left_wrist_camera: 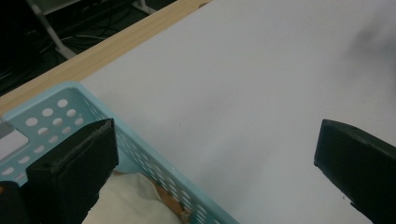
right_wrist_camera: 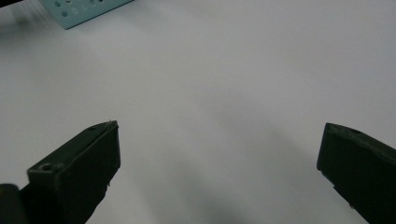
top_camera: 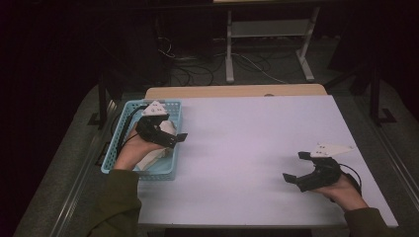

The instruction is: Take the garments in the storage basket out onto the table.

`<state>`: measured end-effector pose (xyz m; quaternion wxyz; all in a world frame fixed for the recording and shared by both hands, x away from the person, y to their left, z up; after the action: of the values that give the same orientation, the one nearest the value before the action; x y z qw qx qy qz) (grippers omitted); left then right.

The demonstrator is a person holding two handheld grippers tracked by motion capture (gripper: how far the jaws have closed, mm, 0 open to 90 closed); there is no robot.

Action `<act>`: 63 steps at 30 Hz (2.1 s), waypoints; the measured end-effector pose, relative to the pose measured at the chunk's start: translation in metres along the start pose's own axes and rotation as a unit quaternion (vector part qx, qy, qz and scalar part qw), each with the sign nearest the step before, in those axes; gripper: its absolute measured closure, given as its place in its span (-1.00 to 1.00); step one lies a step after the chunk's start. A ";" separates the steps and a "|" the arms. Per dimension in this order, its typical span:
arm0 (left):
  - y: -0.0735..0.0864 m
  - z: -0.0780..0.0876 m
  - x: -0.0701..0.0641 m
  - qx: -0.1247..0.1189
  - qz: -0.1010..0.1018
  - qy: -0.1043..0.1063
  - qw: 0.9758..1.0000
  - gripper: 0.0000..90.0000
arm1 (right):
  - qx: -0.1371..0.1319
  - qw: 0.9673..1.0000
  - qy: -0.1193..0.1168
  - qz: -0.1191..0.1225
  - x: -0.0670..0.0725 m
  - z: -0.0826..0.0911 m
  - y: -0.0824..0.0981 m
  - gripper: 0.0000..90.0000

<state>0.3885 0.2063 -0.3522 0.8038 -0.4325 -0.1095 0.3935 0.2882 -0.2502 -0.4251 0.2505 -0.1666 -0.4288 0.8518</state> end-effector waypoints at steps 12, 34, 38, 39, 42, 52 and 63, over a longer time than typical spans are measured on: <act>0.000 -0.013 0.012 0.015 -0.002 -0.017 1.000 -1.00 | -0.010 1.000 0.006 -0.005 -0.004 0.002 0.001 -1.00; 0.007 0.002 0.039 0.015 0.017 -0.074 0.997 -1.00 | -0.012 1.000 0.008 -0.005 -0.003 0.003 0.002 -1.00; 0.009 0.004 0.044 0.017 0.023 -0.085 0.996 -1.00 | -0.013 1.000 0.008 -0.007 -0.003 0.003 0.002 -1.00; 0.009 0.004 0.045 0.018 0.023 -0.088 0.996 -1.00 | -0.012 1.000 0.008 -0.007 -0.003 0.003 0.002 -1.00; 0.011 0.003 0.048 0.025 0.025 -0.099 0.994 -1.00 | -0.012 1.000 0.009 -0.007 -0.003 0.003 0.002 -1.00; 0.017 0.002 0.056 0.032 0.038 -0.120 0.992 -1.00 | -0.011 1.000 0.007 -0.009 -0.002 0.003 0.003 -1.00; 0.027 0.002 0.067 0.047 0.064 -0.140 0.987 -1.00 | -0.012 1.000 0.007 -0.007 -0.002 0.003 0.003 -1.00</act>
<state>0.4172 0.2646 -0.3833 0.7731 -0.3411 -0.1750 0.5053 0.2877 -0.2551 -0.4253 0.2577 -0.1723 -0.4381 0.8438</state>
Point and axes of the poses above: each handheld gripper's, and its own axes: z roughly backward along the jaws, y roughly out of its underside, x roughly to its left, the point moved 2 cm from there along -z, roughly forward along the jaws, and after that the axes turned 14 degrees about z, right-handed, at the moved point
